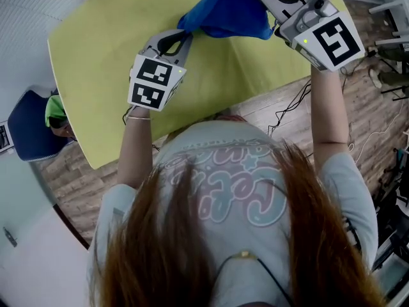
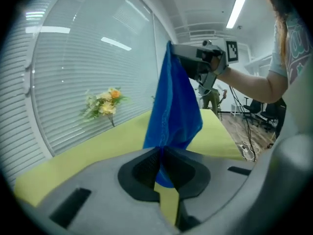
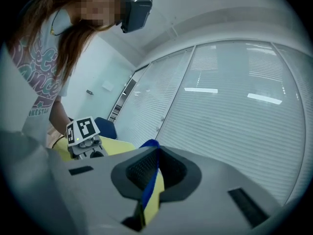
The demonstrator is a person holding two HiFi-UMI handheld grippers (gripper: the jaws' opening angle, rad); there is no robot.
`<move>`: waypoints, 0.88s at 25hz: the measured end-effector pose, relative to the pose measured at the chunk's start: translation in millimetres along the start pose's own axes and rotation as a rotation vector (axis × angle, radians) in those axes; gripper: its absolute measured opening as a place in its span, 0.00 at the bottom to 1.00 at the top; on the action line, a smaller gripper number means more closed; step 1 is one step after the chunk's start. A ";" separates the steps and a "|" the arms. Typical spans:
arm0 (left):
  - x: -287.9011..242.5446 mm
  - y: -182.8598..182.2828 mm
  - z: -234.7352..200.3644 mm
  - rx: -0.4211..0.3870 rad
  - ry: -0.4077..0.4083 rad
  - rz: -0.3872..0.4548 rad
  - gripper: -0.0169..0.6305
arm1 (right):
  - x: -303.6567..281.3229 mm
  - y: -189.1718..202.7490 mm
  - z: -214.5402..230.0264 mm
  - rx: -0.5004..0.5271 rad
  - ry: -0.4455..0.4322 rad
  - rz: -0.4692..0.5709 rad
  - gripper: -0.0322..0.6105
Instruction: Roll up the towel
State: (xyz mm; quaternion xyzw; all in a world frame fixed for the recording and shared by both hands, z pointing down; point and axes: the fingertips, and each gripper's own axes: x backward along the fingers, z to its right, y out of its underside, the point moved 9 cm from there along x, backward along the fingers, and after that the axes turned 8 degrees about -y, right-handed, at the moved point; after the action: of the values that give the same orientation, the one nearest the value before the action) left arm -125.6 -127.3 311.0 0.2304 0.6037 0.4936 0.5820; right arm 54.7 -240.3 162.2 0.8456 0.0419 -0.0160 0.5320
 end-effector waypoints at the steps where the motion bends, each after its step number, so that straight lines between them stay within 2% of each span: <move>1: 2.3 -1.4 -10.6 0.014 -0.035 0.009 0.07 | 0.3 4.9 3.7 -0.013 0.003 -0.013 0.07; 6: 11.3 -33.6 -78.4 0.077 -0.216 0.052 0.06 | -4.8 30.9 34.8 -0.068 0.043 -0.091 0.07; 11: 11.5 -97.8 -143.3 0.075 -0.312 0.113 0.06 | -22.4 49.6 88.9 -0.106 0.070 -0.153 0.07; 14: 16.5 -129.8 -163.3 0.018 -0.357 0.150 0.06 | -35.7 44.3 107.1 -0.067 0.108 -0.169 0.07; 17: 29.5 -147.0 -168.0 -0.080 -0.403 0.184 0.06 | -40.8 33.9 109.9 -0.022 0.171 -0.112 0.07; 20: 41.7 -136.0 -153.1 -0.169 -0.392 0.184 0.06 | -32.0 39.7 92.5 -0.023 0.173 -0.051 0.07; 22: 44.6 -108.0 -132.9 -0.208 -0.358 0.157 0.06 | -22.9 59.3 66.7 -0.051 0.130 -0.072 0.07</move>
State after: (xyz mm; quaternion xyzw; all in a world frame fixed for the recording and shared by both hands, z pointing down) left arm -226.9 -176.7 174.5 0.2993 0.4170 0.5481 0.6604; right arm 38.2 -327.1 188.2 0.8290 0.1069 0.0209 0.5485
